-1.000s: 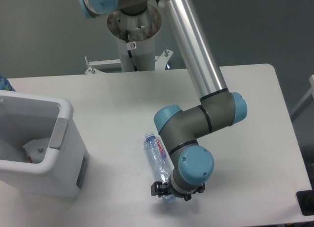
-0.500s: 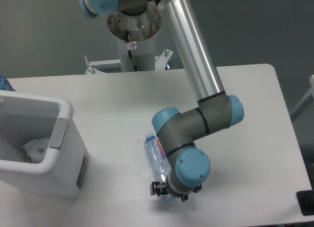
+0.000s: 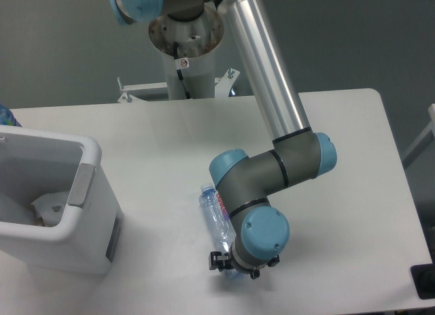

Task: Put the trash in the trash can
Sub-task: 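Close the gripper around the bottle's cap end, then lift the bottle and carry it over the trash bin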

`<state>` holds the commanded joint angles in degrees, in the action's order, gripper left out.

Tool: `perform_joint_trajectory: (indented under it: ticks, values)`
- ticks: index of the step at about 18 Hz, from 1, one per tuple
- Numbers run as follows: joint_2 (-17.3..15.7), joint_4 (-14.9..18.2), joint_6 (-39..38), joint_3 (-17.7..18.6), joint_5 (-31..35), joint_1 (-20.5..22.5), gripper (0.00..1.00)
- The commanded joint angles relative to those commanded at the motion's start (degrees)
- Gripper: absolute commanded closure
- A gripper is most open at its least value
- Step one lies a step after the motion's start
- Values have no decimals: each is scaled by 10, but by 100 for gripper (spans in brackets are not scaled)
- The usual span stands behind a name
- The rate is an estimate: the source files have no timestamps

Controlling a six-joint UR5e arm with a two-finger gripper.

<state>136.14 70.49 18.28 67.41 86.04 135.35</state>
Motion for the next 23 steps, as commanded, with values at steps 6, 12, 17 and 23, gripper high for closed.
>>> perform_joint_trajectory:
  ticks: [6,12,17,23]
  values:
    - [-5,0,-18,-1,-4,-1,61]
    - [-39,1,-13,-5,-11,-3,63]
    - [-88,0,-9,-9,-66,4,63]
    - [-147,-6,-9,-16,-142,17,63]
